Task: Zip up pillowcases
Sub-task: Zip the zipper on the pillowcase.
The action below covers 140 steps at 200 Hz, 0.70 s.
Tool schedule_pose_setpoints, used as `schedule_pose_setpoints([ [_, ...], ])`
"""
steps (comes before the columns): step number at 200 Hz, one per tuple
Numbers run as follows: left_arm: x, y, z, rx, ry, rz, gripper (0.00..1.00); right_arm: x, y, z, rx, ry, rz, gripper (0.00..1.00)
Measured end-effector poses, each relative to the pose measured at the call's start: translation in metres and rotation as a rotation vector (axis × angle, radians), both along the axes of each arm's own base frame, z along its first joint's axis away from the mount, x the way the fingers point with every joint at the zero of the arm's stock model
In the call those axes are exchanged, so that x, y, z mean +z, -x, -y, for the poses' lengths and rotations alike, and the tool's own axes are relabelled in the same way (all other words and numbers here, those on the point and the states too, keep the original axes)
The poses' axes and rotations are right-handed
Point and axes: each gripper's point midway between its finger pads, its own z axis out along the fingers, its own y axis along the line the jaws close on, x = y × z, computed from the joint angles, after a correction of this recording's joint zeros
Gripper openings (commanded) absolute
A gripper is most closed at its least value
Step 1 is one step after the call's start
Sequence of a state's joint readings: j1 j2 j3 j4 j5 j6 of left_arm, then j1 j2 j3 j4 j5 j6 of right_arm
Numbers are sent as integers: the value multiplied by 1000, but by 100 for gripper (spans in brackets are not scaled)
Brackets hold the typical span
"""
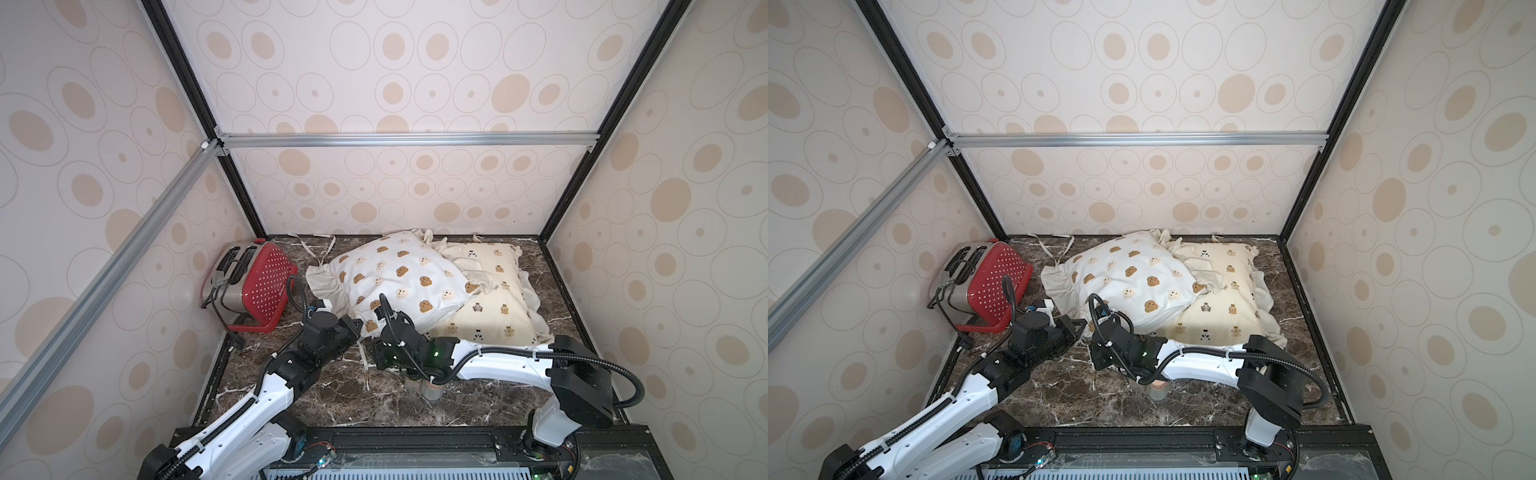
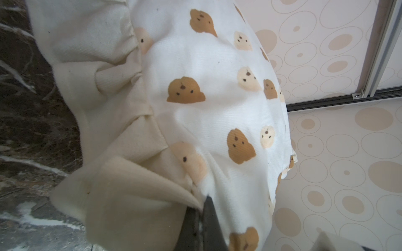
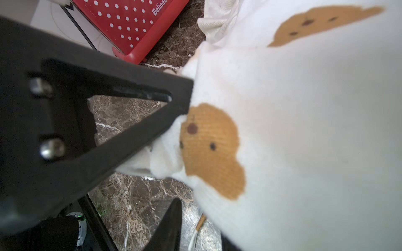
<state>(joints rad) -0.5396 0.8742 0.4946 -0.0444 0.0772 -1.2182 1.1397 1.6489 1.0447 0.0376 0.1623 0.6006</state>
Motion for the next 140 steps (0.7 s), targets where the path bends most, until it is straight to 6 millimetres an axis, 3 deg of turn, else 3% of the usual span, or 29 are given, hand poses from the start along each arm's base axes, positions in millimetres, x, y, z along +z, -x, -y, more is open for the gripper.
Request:
schedule_pose_setpoints([
  [63, 0, 0, 0, -2, 2, 0, 0, 6, -12, 2, -29, -20, 24, 27],
  [140, 0, 0, 1, -4, 0, -1, 0, 12, -16, -1, -22, -37, 52, 14],
])
